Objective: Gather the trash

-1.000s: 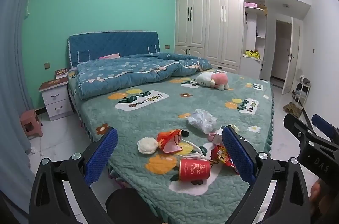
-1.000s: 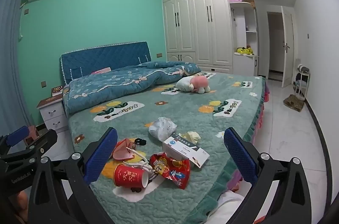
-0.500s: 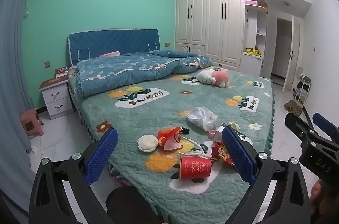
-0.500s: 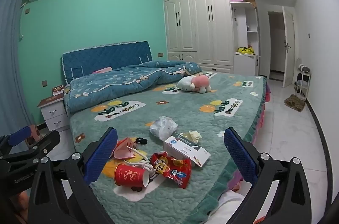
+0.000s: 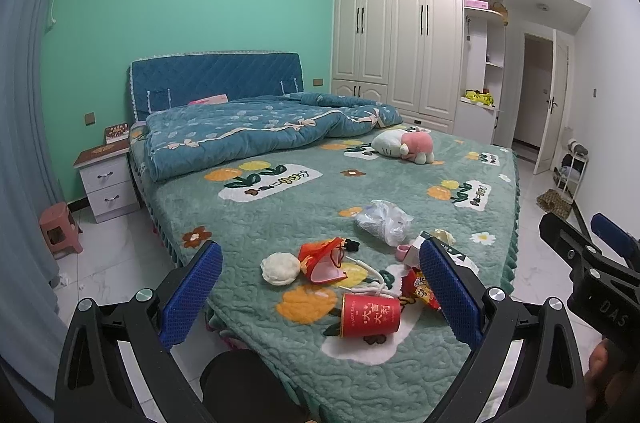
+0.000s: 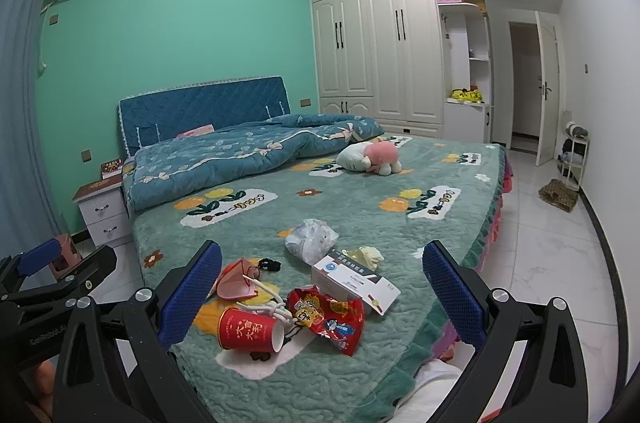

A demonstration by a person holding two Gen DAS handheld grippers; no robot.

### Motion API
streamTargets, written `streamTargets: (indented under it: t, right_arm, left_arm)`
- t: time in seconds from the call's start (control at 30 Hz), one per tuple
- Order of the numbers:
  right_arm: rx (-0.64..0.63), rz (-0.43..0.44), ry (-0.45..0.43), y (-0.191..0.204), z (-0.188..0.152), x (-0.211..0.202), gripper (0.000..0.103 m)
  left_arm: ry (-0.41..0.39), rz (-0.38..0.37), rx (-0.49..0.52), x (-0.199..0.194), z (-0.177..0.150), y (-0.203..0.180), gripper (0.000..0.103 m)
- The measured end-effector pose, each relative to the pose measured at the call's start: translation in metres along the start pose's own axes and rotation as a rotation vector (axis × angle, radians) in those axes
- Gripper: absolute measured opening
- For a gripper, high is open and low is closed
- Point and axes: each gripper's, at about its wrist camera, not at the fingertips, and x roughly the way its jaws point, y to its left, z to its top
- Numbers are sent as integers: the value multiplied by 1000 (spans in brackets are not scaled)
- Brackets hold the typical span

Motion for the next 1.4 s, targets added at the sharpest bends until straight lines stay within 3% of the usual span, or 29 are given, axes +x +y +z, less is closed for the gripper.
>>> streamTargets:
  t: [1.4]
  right_arm:
    - [2,4,4,0,-2,3,98]
  left_arm:
    - [16,-4,3,2,-6,0,97]
